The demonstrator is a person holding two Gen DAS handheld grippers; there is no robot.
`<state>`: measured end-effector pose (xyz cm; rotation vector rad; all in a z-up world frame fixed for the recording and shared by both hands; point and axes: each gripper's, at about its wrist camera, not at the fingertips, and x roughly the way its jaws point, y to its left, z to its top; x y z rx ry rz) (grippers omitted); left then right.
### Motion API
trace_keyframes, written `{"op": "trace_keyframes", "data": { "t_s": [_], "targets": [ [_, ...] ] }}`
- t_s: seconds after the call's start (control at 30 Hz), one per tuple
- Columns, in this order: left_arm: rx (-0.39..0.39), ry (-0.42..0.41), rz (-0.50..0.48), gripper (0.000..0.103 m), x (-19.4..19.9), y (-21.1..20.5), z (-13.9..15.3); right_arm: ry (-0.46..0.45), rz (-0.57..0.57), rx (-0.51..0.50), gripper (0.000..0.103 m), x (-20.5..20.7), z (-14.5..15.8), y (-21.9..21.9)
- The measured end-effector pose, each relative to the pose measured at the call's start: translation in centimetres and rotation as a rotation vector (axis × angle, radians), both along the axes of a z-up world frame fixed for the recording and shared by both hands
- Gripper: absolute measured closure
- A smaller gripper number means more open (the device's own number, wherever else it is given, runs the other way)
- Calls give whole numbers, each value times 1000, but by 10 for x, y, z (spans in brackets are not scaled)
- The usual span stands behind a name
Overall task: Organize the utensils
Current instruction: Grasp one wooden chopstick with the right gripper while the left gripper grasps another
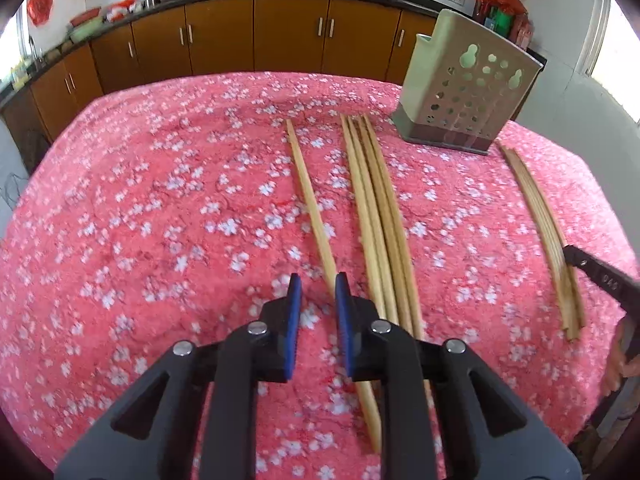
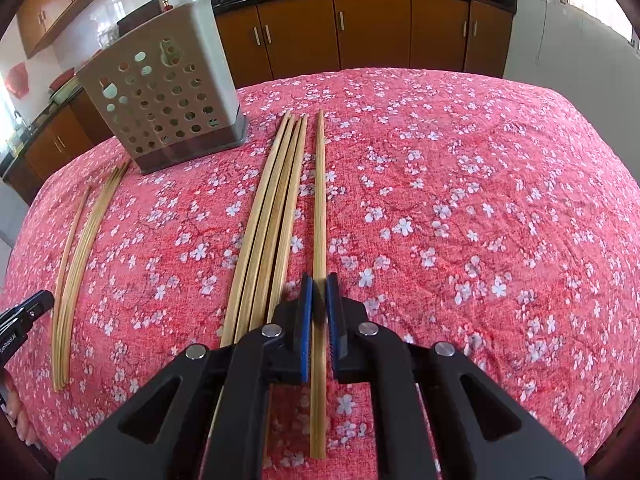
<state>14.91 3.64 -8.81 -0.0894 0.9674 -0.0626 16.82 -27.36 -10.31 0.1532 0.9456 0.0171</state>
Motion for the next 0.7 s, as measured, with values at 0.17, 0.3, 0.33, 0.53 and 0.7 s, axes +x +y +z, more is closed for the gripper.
{"op": "trace_keyframes", "data": {
  "t_s": [0.17, 0.3, 0.33, 0.53, 0.7],
  "targets": [
    [-22, -8, -3, 84, -6, -4, 3, -7, 7, 1, 94, -12, 2, 0],
    [-11, 23, 7, 92, -7, -8, -7, -13, 17, -19, 94, -16, 2, 5],
    [0, 12, 13, 92, -7, -7, -7, -16, 20, -25, 94, -17, 2, 6],
    [38, 4, 18, 94, 16, 6, -8, -36, 31, -51, 95, -14, 3, 3],
    [64, -25, 11, 94, 42, 13, -8, -37, -4, -45, 95, 17, 1, -7]
  ]
}}
